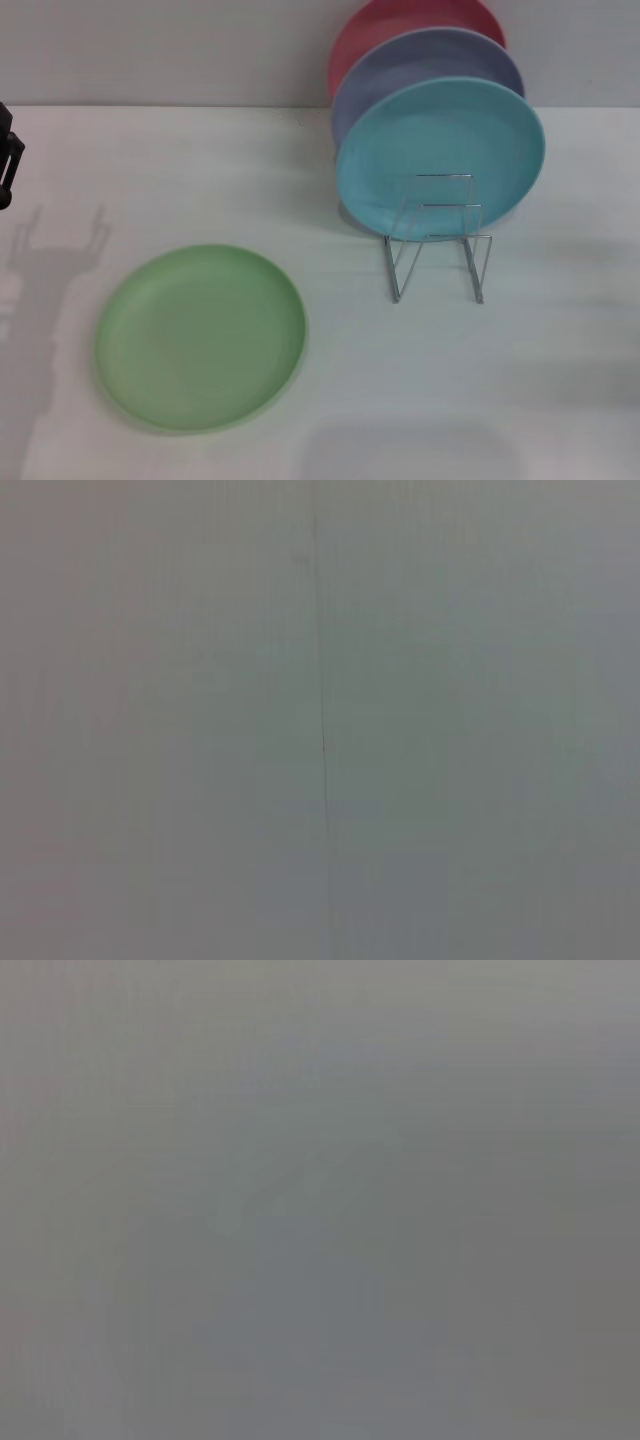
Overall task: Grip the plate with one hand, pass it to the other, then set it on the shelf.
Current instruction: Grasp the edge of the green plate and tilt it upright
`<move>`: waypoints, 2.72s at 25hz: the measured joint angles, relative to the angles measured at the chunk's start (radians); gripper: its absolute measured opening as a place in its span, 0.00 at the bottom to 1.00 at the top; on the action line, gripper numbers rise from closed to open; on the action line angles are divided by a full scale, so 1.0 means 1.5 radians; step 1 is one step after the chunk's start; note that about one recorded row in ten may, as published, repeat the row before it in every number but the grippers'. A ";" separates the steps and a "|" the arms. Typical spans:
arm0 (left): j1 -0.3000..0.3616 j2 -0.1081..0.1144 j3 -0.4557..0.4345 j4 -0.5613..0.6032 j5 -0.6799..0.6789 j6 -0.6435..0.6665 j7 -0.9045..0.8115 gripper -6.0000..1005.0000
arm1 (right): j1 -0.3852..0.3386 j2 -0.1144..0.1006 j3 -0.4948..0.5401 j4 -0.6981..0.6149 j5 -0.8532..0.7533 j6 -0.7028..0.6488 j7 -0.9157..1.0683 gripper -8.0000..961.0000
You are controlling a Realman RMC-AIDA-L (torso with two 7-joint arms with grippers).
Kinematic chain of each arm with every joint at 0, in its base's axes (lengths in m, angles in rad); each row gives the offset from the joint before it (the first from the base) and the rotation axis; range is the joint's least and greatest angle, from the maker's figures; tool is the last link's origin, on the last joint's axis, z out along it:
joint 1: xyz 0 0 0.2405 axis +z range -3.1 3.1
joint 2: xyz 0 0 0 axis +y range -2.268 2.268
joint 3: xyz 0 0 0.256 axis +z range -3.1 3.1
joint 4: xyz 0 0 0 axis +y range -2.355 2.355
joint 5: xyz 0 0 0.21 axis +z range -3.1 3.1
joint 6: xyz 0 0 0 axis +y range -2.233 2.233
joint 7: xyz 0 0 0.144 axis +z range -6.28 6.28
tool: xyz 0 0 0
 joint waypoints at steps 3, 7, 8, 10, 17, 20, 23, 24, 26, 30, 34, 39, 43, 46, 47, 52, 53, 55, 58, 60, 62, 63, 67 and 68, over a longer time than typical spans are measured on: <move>-0.003 0.000 -0.002 -0.001 0.000 0.000 -0.001 0.80 | 0.005 0.000 0.000 -0.003 0.000 0.000 0.000 0.77; -0.006 0.001 -0.002 -0.001 0.000 -0.001 -0.001 0.80 | 0.008 -0.001 0.000 -0.005 0.000 0.000 0.000 0.77; -0.009 0.002 -0.002 -0.001 0.000 -0.001 -0.001 0.80 | 0.008 -0.001 0.000 -0.006 0.000 0.000 0.000 0.77; -0.011 0.003 -0.002 -0.001 0.002 -0.005 -0.001 0.79 | 0.009 -0.001 0.000 -0.006 0.000 0.001 0.000 0.77; -0.021 0.008 -0.001 -0.001 0.003 -0.065 -0.002 0.79 | 0.008 -0.001 0.000 -0.007 0.000 0.001 0.000 0.77; -0.030 0.012 -0.001 -0.002 0.003 -0.094 -0.005 0.79 | 0.006 -0.001 -0.005 -0.003 0.000 0.000 0.000 0.77; -0.049 0.041 -0.001 -0.045 0.003 -0.186 -0.012 0.79 | 0.004 0.001 -0.014 0.000 0.000 -0.003 0.000 0.77; -0.049 0.041 -0.001 -0.045 0.003 -0.186 -0.012 0.79 | 0.003 0.001 -0.016 0.000 0.000 -0.003 0.000 0.77; -0.054 0.058 -0.003 -0.077 0.003 -0.214 -0.012 0.79 | 0.004 0.002 -0.018 0.003 0.000 -0.002 0.000 0.77; -0.057 0.103 -0.039 -0.170 0.024 -0.302 -0.004 0.79 | 0.006 0.003 -0.018 0.007 0.000 -0.001 0.000 0.77; -0.057 0.127 -0.118 -0.229 0.084 -0.429 -0.002 0.79 | 0.009 0.003 -0.018 0.008 0.000 -0.004 0.000 0.77; -0.032 0.116 -0.362 -0.357 0.268 -0.721 0.043 0.79 | 0.011 0.003 -0.018 0.009 -0.001 -0.005 0.000 0.77; 0.026 0.052 -0.567 -0.516 0.382 -0.954 0.157 0.79 | 0.015 0.002 -0.018 0.009 -0.001 -0.003 0.000 0.77; 0.065 0.004 -0.661 -0.632 0.410 -1.089 0.264 0.79 | 0.022 0.001 -0.018 0.008 -0.001 -0.001 0.000 0.77; 0.065 0.004 -0.661 -0.632 0.410 -1.089 0.264 0.79 | 0.022 0.001 -0.018 0.008 -0.001 -0.001 0.000 0.77; 0.096 0.003 -0.678 -0.731 0.408 -1.237 0.290 0.78 | 0.028 0.000 -0.018 0.004 -0.001 0.000 0.000 0.77; 0.101 0.003 -0.685 -0.748 0.408 -1.269 0.290 0.78 | 0.029 0.000 -0.018 0.004 -0.001 0.000 0.000 0.77; 0.109 0.002 -0.709 -0.790 0.408 -1.365 0.287 0.78 | 0.030 -0.001 -0.018 0.004 -0.001 0.001 0.000 0.77; 0.109 0.003 -0.728 -0.821 0.408 -1.451 0.280 0.78 | 0.032 -0.001 -0.018 0.004 -0.001 0.001 0.000 0.77; 0.107 0.003 -0.754 -0.843 0.408 -1.540 0.275 0.78 | 0.033 -0.001 -0.018 0.004 -0.001 0.001 0.000 0.77; 0.103 0.003 -0.778 -0.861 0.407 -1.619 0.268 0.78 | 0.033 -0.001 -0.018 0.004 -0.001 0.001 0.000 0.77; 0.101 0.003 -0.785 -0.869 0.407 -1.648 0.264 0.78 | 0.034 -0.001 -0.018 0.004 -0.001 0.001 0.000 0.77; 0.100 0.003 -0.812 -0.906 0.402 -1.760 0.249 0.78 | 0.036 -0.001 -0.017 0.004 0.000 -0.002 0.000 0.77; 0.100 0.003 -0.816 -0.915 0.401 -1.784 0.246 0.78 | 0.038 -0.001 -0.016 0.004 0.000 -0.002 0.000 0.77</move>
